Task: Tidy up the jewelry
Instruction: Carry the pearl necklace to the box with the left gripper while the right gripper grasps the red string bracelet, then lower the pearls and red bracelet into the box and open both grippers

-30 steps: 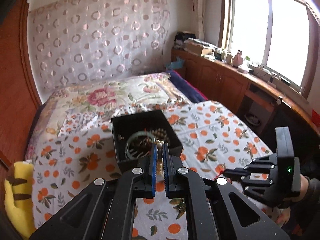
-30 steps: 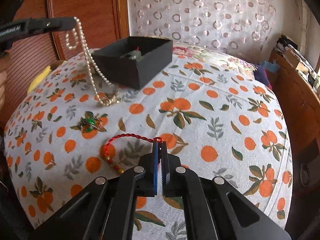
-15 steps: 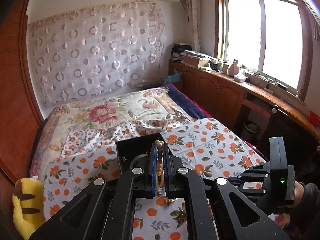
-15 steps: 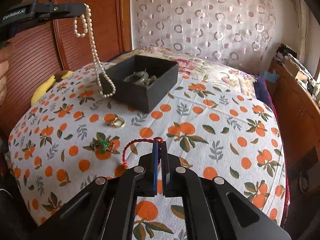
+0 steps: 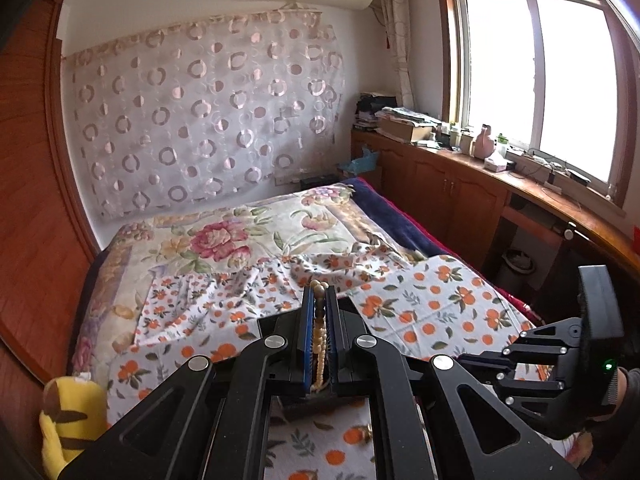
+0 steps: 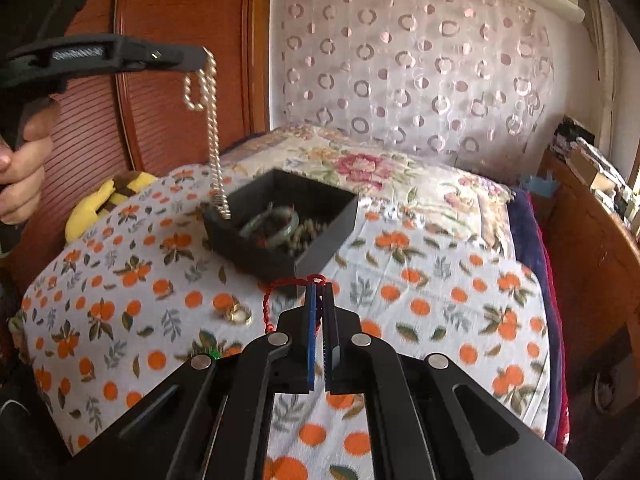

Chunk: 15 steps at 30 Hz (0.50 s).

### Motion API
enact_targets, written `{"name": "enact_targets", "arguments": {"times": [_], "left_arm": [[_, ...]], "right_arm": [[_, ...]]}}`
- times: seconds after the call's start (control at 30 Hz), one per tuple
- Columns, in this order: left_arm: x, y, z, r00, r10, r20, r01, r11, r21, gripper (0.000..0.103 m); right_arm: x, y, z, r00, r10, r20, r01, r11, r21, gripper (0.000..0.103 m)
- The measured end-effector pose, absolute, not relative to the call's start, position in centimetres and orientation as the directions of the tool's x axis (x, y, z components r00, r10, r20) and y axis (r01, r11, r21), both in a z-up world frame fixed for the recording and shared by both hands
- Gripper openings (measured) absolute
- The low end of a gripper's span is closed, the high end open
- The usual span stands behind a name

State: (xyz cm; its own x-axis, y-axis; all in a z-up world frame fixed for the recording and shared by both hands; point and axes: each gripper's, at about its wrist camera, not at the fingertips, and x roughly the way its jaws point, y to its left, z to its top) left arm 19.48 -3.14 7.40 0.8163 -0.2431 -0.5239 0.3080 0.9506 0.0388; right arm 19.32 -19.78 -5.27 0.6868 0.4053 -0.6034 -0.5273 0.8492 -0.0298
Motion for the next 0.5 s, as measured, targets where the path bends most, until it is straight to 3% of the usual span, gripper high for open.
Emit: {"name": "enact_targets", "arguments": {"times": [0.23, 0.5], "left_arm": [[22.6, -2.7, 7.4, 0.814, -0.232, -0.532, 0.294, 0.955, 0.034, 0.005], [26.2, -2.6, 3.9, 0.773, -0.216, -0.597, 0.287, 0.958, 0.025, 0.005]], "right_arm": [[21.3, -19.1, -3.3, 0.713, 0.420, -0.562, -0.528, 0.848, -0.037, 0.003], [24.1, -17.7, -2.5, 0.711, 0.435, -0.553, -0.540, 0.841, -0.033, 0.004]]}}
